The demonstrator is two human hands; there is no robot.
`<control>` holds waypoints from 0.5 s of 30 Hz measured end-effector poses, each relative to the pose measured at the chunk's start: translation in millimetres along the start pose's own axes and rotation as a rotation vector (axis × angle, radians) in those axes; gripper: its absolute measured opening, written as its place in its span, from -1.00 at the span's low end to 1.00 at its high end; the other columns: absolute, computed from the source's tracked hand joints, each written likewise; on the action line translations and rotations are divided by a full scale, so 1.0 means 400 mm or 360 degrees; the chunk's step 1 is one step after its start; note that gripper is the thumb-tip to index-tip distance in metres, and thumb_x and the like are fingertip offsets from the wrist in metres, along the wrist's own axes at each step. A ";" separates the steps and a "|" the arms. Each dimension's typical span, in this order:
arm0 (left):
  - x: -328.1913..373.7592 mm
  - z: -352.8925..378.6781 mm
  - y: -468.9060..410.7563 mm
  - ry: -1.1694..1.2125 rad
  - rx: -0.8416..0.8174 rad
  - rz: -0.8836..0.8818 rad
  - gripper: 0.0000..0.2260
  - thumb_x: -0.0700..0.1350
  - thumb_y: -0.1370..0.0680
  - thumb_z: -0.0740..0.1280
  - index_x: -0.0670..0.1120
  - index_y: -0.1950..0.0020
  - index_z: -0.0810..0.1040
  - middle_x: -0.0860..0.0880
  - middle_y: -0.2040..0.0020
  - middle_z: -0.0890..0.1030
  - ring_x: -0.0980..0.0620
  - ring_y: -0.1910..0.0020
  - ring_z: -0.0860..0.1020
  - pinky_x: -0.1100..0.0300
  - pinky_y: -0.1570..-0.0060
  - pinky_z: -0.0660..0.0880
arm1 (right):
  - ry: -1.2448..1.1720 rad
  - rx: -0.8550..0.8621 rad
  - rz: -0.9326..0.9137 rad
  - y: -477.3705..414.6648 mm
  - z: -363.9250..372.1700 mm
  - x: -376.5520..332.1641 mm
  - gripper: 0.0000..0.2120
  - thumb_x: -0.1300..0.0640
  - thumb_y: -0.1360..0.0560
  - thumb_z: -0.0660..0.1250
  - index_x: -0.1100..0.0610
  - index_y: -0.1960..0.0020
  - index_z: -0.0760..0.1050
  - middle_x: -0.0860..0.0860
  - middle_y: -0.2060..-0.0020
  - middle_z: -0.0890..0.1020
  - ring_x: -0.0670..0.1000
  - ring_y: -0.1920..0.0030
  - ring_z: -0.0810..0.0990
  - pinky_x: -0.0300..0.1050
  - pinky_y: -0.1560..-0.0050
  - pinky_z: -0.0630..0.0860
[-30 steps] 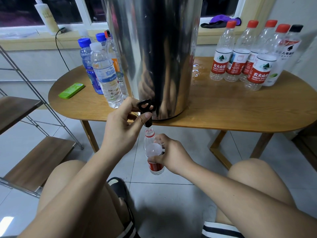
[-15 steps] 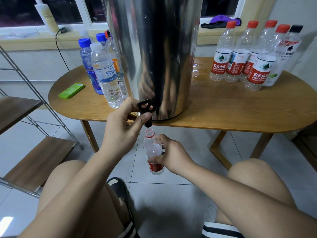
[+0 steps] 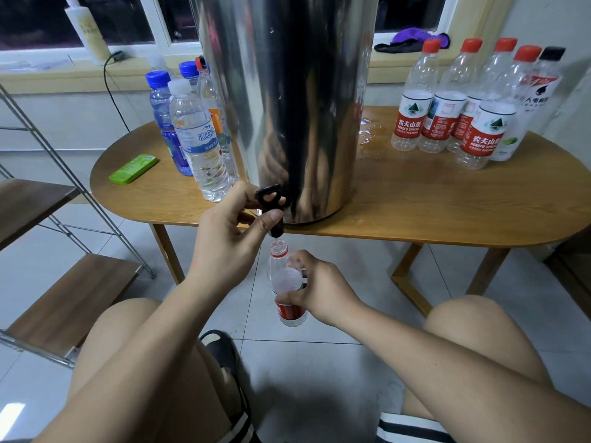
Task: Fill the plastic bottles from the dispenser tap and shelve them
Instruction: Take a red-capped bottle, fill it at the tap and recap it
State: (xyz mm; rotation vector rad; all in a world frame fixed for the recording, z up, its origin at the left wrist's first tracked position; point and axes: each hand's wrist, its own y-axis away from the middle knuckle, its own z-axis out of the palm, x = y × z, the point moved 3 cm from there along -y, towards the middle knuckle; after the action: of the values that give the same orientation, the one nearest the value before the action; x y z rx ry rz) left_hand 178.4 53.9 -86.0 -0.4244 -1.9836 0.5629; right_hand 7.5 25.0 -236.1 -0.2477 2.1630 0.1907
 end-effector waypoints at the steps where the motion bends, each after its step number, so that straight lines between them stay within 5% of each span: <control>1: 0.000 0.000 0.000 -0.0003 0.0001 0.0000 -0.89 -0.21 -0.66 0.48 -0.06 -0.13 0.61 0.06 0.01 0.75 0.08 0.00 0.73 -0.09 -0.03 0.61 | 0.0003 -0.0001 0.0000 0.000 0.000 0.000 -0.22 -0.37 -0.10 0.55 -0.17 -0.26 0.44 -0.17 -0.16 0.67 -0.01 -0.15 0.68 0.09 -0.12 0.68; 15: 0.007 -0.002 0.002 0.0008 0.0010 0.0013 -0.85 -0.23 -0.66 0.48 -0.01 -0.13 0.60 0.01 0.00 0.77 0.10 0.02 0.72 0.04 0.03 0.61 | -0.0016 -0.0011 0.0021 0.000 0.002 0.002 -0.19 -0.38 -0.08 0.54 -0.19 -0.27 0.45 -0.18 -0.16 0.67 -0.03 -0.15 0.68 0.08 -0.13 0.69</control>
State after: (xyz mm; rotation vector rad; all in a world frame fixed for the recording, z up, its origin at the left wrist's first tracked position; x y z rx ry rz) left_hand 177.8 56.3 -84.2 -0.4298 -1.9758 0.5722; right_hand 7.7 25.3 -237.3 -0.2361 2.1551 0.2068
